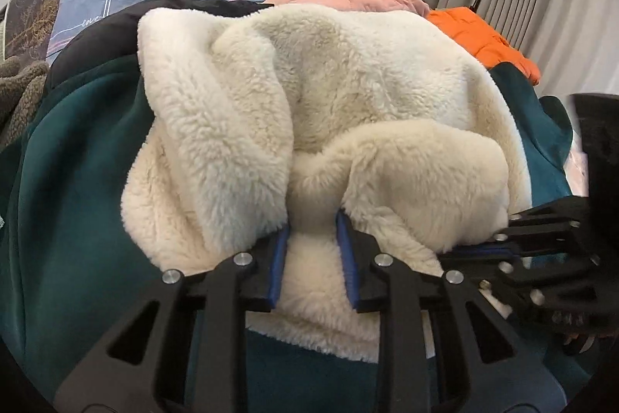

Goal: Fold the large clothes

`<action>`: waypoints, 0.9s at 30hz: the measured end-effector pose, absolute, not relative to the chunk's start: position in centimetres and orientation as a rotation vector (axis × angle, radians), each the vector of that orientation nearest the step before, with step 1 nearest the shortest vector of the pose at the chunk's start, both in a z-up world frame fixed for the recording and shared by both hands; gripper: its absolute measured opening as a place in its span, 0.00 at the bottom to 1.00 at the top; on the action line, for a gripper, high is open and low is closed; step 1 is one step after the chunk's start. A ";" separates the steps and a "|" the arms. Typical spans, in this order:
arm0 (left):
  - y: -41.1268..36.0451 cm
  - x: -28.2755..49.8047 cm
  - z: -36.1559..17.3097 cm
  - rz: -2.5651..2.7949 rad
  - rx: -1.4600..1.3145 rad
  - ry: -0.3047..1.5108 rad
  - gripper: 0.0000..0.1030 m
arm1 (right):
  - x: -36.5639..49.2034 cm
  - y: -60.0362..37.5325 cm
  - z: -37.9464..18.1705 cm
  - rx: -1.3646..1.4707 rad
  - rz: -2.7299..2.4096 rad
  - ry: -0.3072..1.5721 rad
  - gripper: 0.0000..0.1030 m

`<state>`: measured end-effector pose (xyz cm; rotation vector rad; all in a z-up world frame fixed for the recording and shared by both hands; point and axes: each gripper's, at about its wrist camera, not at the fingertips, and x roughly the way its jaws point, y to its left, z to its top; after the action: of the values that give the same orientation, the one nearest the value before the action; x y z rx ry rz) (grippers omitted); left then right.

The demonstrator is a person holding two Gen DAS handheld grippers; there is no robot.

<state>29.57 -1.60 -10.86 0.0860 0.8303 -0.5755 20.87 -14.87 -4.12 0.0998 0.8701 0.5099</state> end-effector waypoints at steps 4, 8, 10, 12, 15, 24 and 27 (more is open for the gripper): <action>-0.2 29.1 -9.9 -0.570 0.007 0.830 0.26 | 18.5 -15.7 0.7 0.111 0.485 0.746 0.04; 2.9 27.0 -6.6 -0.546 -0.150 0.820 0.53 | 19.7 -15.9 0.3 0.090 0.395 0.761 0.05; 5.2 25.5 -4.9 -0.489 -0.144 0.755 0.62 | 21.7 -15.7 -3.4 0.100 0.349 0.849 0.05; 9.3 23.8 -4.2 -0.409 -0.175 0.713 0.66 | 21.3 -15.3 -6.2 0.107 0.346 0.796 0.03; 16.8 22.4 -4.8 -0.227 -0.257 0.710 0.67 | 19.5 -14.0 -5.7 0.020 0.307 0.761 0.05; 37.4 22.3 -14.2 0.008 -0.962 0.827 0.46 | 20.4 -14.6 -6.2 0.047 0.319 0.757 0.05; 37.6 24.0 -15.1 0.035 -0.986 0.843 0.49 | 20.6 -14.7 -5.9 0.038 0.313 0.753 0.05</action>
<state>24.02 37.55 -15.14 -0.9860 0.8427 0.0353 20.60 -14.65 -5.87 0.0381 0.7531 0.3127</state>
